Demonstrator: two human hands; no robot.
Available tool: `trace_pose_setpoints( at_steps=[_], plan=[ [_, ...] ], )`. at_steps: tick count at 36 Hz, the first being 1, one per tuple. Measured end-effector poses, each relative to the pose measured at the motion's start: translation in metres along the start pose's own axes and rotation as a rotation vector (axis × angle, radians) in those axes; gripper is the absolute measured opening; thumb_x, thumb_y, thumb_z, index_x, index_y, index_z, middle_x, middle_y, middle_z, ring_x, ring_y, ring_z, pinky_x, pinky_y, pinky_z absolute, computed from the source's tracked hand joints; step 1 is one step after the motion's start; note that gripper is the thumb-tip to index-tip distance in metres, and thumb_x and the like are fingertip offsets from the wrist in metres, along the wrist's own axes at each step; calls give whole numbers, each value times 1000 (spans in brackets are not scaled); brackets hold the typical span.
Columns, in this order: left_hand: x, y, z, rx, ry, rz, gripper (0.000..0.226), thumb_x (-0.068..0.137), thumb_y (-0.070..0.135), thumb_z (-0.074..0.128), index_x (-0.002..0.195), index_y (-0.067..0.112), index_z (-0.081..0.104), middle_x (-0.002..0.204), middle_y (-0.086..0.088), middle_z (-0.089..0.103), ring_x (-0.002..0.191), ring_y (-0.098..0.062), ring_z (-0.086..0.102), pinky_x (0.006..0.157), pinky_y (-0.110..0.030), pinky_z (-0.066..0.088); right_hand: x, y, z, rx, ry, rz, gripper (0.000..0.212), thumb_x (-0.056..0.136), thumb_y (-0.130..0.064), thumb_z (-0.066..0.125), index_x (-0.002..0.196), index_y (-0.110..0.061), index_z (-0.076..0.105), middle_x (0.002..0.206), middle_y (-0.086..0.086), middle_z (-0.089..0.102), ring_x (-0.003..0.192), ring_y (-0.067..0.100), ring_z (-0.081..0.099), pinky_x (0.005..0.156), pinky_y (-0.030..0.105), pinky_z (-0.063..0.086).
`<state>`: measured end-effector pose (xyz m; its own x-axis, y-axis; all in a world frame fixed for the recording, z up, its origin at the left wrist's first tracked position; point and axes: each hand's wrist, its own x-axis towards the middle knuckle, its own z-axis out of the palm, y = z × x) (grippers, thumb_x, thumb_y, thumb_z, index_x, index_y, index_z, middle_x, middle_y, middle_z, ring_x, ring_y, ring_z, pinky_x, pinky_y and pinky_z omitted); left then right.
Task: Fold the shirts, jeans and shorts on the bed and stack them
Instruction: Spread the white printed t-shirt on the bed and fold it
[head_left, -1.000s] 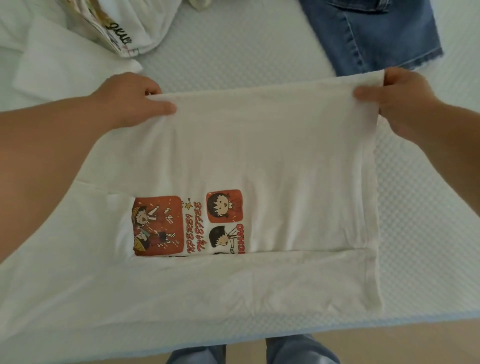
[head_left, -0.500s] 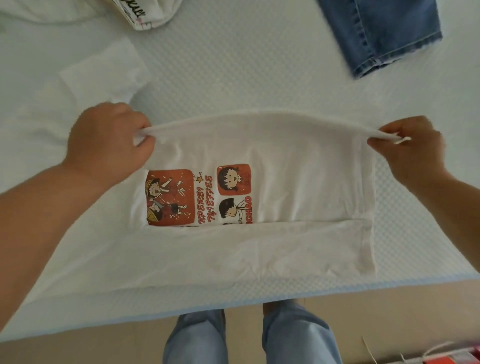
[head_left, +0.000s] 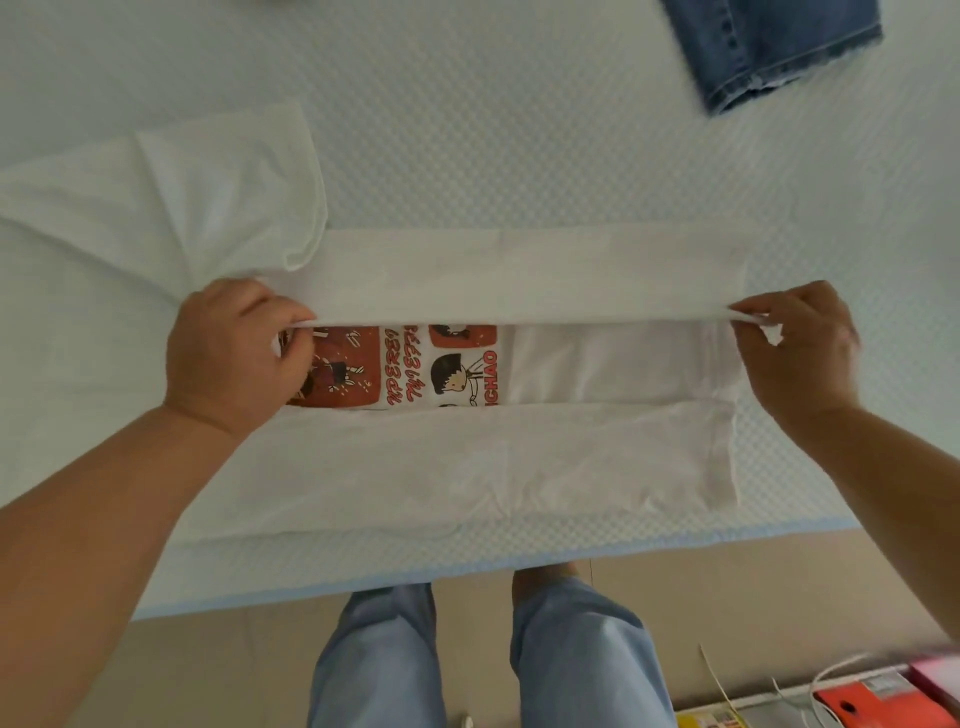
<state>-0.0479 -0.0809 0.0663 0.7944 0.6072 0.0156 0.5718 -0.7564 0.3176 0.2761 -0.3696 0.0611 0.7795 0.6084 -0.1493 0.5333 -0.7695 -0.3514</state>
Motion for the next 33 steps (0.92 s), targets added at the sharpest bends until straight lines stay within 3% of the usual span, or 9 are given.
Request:
trace_pose_setpoints(
  at_steps=[10,14,17,22,24,26,28,30,33],
  plan=[
    [-29,10,13,-17,-190,-13,40,75,22,39,75,3,75,71,-16,65,70,-37,61,63,-42,47,-24,10,5,-157,-183,-32,17,83,-4,63,95,-10,73,91,13,54,96,35,51,74,31,35],
    [-27,15,11,-15,-318,-57,47,73,30,38,80,3,76,76,-16,66,73,-38,61,68,-43,48,-20,2,3,-121,-243,104,29,83,-4,54,105,-14,69,108,10,52,110,29,46,85,33,36],
    [-28,25,8,-47,-362,-56,50,74,35,39,87,3,76,82,-15,68,78,-36,63,76,-44,49,-8,-11,-4,-17,-178,200,31,81,-5,51,107,-12,64,117,11,51,112,32,49,92,39,39],
    [-2,62,16,-199,-175,108,31,83,17,49,91,1,74,88,-16,68,81,-34,65,79,-33,45,15,-43,3,-25,-76,-186,28,86,-14,53,110,-5,64,116,17,58,113,36,50,90,37,39],
    [14,75,31,-190,-111,141,26,83,8,55,102,0,71,103,-21,66,97,-38,63,89,-36,45,19,-51,21,-52,-141,-345,36,90,-22,54,121,-6,60,131,18,53,125,36,44,101,41,35],
    [26,81,52,-141,-182,112,38,86,11,57,124,4,60,132,-24,52,125,-40,46,106,-45,32,22,-48,41,-169,-297,-366,52,95,-38,45,142,-15,40,152,13,28,142,30,20,114,41,14],
    [28,79,73,-31,-366,-5,58,92,34,53,145,18,34,156,-13,17,144,-30,11,115,-47,6,27,-31,57,-292,-383,-277,66,94,-57,32,150,-26,14,159,5,3,145,21,-3,115,36,-5],
    [23,70,91,81,-450,-69,73,89,55,42,150,28,12,159,-3,-8,145,-23,-10,114,-49,-6,30,-14,64,-356,-361,-251,78,88,-70,22,151,-28,3,159,4,-5,145,21,-9,114,34,-11],
    [19,58,98,124,-437,-165,93,76,74,35,150,30,1,158,-4,-16,144,-22,-15,112,-49,-10,32,-4,68,-391,-305,-203,97,79,-81,16,150,-18,-2,158,9,-6,145,21,-9,113,37,-12]
  ],
)
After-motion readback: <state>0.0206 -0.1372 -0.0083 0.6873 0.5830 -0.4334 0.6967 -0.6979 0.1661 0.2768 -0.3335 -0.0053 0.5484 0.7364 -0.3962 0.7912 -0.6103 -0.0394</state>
